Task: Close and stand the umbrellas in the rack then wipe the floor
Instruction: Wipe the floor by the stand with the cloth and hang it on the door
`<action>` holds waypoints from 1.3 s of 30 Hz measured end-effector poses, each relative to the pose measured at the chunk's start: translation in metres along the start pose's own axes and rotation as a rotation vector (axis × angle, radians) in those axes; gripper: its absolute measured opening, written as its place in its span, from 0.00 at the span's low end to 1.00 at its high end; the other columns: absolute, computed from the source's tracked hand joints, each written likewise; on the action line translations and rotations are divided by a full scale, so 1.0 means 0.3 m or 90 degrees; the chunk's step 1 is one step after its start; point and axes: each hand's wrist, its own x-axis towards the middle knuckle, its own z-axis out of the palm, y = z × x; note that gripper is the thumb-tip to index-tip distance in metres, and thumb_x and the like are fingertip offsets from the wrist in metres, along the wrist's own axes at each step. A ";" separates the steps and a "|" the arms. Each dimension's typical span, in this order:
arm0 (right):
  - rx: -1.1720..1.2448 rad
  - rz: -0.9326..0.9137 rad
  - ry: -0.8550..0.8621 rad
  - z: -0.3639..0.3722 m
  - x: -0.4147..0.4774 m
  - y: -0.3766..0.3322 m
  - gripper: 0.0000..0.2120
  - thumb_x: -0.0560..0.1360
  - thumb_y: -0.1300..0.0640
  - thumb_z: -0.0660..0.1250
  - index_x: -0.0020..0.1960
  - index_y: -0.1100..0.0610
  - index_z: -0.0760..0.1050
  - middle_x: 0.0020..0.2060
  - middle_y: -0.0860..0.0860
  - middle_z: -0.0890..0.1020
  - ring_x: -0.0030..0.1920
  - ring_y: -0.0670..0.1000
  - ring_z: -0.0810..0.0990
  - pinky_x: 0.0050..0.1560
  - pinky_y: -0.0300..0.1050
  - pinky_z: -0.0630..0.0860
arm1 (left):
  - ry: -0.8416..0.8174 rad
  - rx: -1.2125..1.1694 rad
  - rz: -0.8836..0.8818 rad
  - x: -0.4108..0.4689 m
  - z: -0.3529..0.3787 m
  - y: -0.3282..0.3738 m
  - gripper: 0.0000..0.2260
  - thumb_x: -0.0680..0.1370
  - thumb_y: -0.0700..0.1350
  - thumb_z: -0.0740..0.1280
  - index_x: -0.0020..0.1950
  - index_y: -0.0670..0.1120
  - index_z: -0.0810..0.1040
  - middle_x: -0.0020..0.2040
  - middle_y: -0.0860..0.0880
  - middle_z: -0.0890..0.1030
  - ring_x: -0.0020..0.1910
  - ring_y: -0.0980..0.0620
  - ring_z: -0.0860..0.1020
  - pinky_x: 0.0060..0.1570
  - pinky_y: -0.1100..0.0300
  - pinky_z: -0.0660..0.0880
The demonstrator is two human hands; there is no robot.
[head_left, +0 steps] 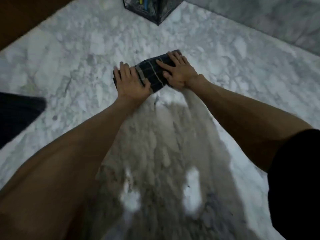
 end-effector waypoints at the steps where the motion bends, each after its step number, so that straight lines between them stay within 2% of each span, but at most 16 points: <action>1: 0.014 0.000 0.005 0.011 -0.014 0.006 0.25 0.83 0.43 0.46 0.78 0.40 0.47 0.79 0.56 0.44 0.78 0.58 0.41 0.77 0.54 0.39 | -0.017 -0.024 -0.014 -0.021 0.010 0.022 0.34 0.77 0.58 0.51 0.73 0.33 0.60 0.74 0.34 0.60 0.76 0.38 0.54 0.76 0.45 0.44; 3: 0.036 0.003 0.034 0.037 -0.056 0.023 0.25 0.82 0.45 0.46 0.78 0.40 0.48 0.79 0.56 0.44 0.78 0.57 0.41 0.77 0.55 0.38 | -0.065 -0.068 -0.047 -0.059 0.016 0.060 0.35 0.79 0.58 0.49 0.77 0.35 0.51 0.78 0.36 0.51 0.78 0.40 0.47 0.76 0.47 0.42; 5: 0.041 -0.010 0.065 0.060 -0.114 0.056 0.25 0.82 0.44 0.45 0.78 0.40 0.49 0.79 0.55 0.46 0.78 0.57 0.42 0.77 0.56 0.38 | -0.083 -0.077 -0.060 -0.105 0.011 0.104 0.33 0.80 0.58 0.47 0.79 0.41 0.46 0.78 0.37 0.47 0.78 0.42 0.44 0.76 0.49 0.40; 9: 0.037 -0.020 0.067 0.073 -0.256 0.172 0.25 0.82 0.42 0.43 0.78 0.38 0.48 0.79 0.53 0.48 0.79 0.56 0.43 0.77 0.57 0.40 | -0.103 -0.080 -0.077 -0.227 0.012 0.268 0.32 0.80 0.58 0.45 0.79 0.43 0.45 0.78 0.38 0.43 0.78 0.42 0.40 0.76 0.49 0.37; 14: 0.035 0.026 0.071 0.094 -0.535 0.357 0.28 0.78 0.40 0.39 0.78 0.39 0.45 0.79 0.52 0.47 0.79 0.56 0.43 0.77 0.58 0.40 | -0.050 -0.081 -0.038 -0.396 0.040 0.538 0.31 0.81 0.56 0.48 0.79 0.40 0.51 0.78 0.35 0.48 0.78 0.40 0.46 0.76 0.48 0.41; 18: 0.037 0.096 0.042 0.113 -0.833 0.507 0.26 0.81 0.41 0.42 0.78 0.39 0.44 0.79 0.52 0.46 0.79 0.56 0.42 0.76 0.57 0.39 | 0.030 -0.114 0.043 -0.575 0.043 0.761 0.28 0.79 0.54 0.52 0.73 0.36 0.67 0.72 0.30 0.65 0.73 0.35 0.62 0.73 0.42 0.57; 19: 0.040 0.104 0.038 0.118 -0.890 0.532 0.26 0.81 0.41 0.42 0.78 0.39 0.44 0.79 0.51 0.45 0.78 0.56 0.41 0.76 0.57 0.39 | 0.038 -0.117 0.047 -0.613 0.047 0.804 0.29 0.79 0.54 0.52 0.73 0.35 0.67 0.71 0.30 0.65 0.73 0.35 0.63 0.73 0.42 0.58; 22: 0.054 0.136 0.021 0.133 -1.123 0.610 0.28 0.79 0.38 0.38 0.78 0.38 0.42 0.79 0.51 0.44 0.78 0.55 0.41 0.76 0.58 0.39 | -0.015 -0.154 0.074 -0.774 0.026 0.971 0.30 0.80 0.55 0.49 0.75 0.36 0.62 0.74 0.31 0.60 0.75 0.36 0.58 0.75 0.43 0.53; 28: 0.068 0.221 0.015 0.165 -1.494 0.739 0.29 0.76 0.35 0.36 0.77 0.36 0.41 0.79 0.49 0.43 0.79 0.54 0.40 0.76 0.57 0.39 | -0.030 -0.175 0.150 -1.024 -0.006 1.225 0.30 0.80 0.54 0.53 0.75 0.36 0.61 0.75 0.32 0.59 0.76 0.35 0.56 0.75 0.43 0.52; 33: 0.061 0.256 -0.026 0.139 -1.521 0.747 0.32 0.74 0.35 0.40 0.78 0.38 0.44 0.79 0.51 0.45 0.79 0.56 0.43 0.76 0.60 0.39 | -0.038 -0.144 0.167 -1.042 -0.025 1.240 0.31 0.80 0.56 0.50 0.76 0.36 0.60 0.75 0.32 0.59 0.76 0.36 0.56 0.75 0.44 0.50; 39: 0.095 0.304 -0.045 0.124 -1.482 0.713 0.36 0.73 0.37 0.43 0.79 0.43 0.43 0.79 0.54 0.46 0.78 0.59 0.43 0.76 0.58 0.43 | -0.046 -0.145 0.208 -1.031 -0.019 1.226 0.32 0.79 0.56 0.50 0.77 0.36 0.56 0.75 0.30 0.55 0.76 0.35 0.52 0.76 0.43 0.48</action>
